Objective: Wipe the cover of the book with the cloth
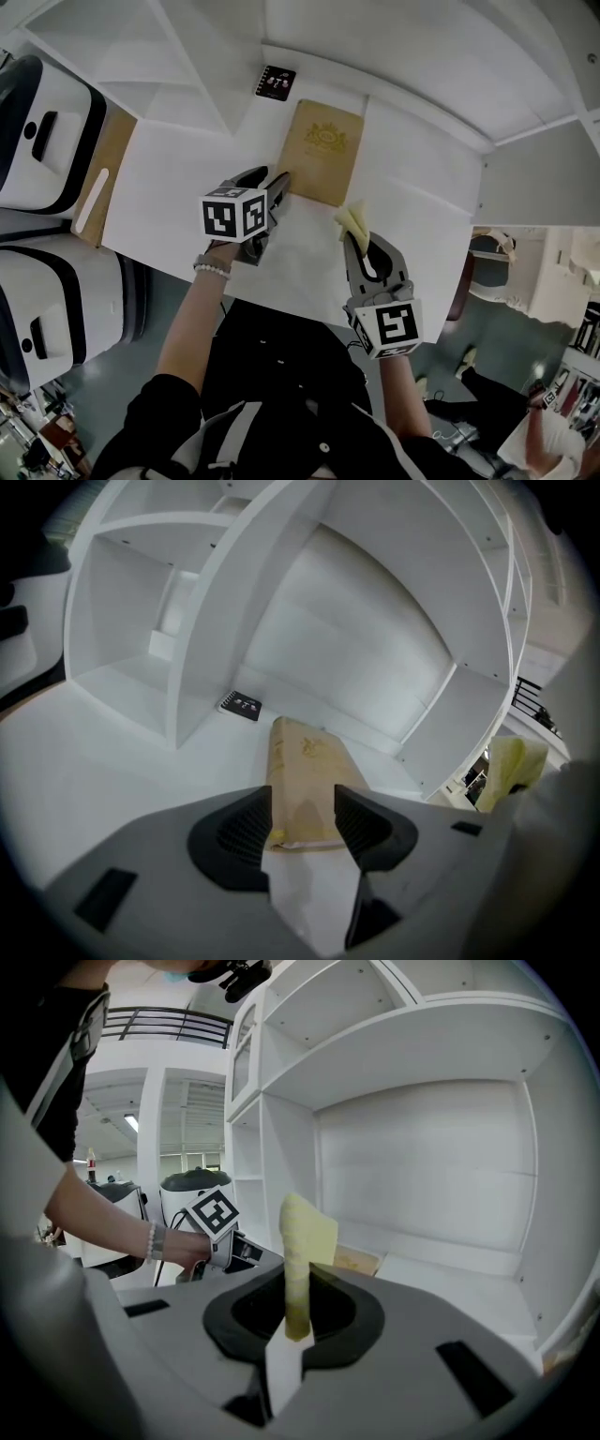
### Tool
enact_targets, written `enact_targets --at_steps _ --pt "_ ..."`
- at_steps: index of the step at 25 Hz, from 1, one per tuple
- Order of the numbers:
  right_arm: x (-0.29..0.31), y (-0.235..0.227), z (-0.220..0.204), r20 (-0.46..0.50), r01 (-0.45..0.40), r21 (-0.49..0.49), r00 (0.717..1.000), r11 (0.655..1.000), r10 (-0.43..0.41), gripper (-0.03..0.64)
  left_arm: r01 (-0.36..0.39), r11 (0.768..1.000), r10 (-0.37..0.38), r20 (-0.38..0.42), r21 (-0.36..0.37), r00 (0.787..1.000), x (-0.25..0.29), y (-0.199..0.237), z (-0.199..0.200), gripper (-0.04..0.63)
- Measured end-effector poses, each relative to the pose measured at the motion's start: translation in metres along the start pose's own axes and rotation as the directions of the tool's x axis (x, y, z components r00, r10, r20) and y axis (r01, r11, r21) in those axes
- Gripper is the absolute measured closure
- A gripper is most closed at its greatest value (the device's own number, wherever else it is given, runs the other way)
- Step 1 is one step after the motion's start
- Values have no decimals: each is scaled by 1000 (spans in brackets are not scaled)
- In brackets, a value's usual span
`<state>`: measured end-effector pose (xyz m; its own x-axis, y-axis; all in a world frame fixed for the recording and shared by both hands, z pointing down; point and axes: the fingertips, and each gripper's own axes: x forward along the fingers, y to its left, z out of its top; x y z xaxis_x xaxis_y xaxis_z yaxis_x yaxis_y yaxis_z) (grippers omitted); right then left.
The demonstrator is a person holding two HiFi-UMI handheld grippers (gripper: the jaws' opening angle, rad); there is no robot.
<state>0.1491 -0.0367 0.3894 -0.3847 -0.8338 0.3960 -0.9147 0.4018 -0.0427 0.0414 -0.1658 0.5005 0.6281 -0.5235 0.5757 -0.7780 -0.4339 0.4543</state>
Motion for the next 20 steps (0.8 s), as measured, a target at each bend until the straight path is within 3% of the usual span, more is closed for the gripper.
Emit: enact_targets --at_steps 10,20 --pt "31 -22 -9 -35 24 5 999 1000 -23 581 -19 995 14 -49 -95 999 35 20 -7 396" --pt "69 -68 -15 -79 27 -77 996 997 -33 581 -29 998 25 -76 -60 997 39 20 -14 404"
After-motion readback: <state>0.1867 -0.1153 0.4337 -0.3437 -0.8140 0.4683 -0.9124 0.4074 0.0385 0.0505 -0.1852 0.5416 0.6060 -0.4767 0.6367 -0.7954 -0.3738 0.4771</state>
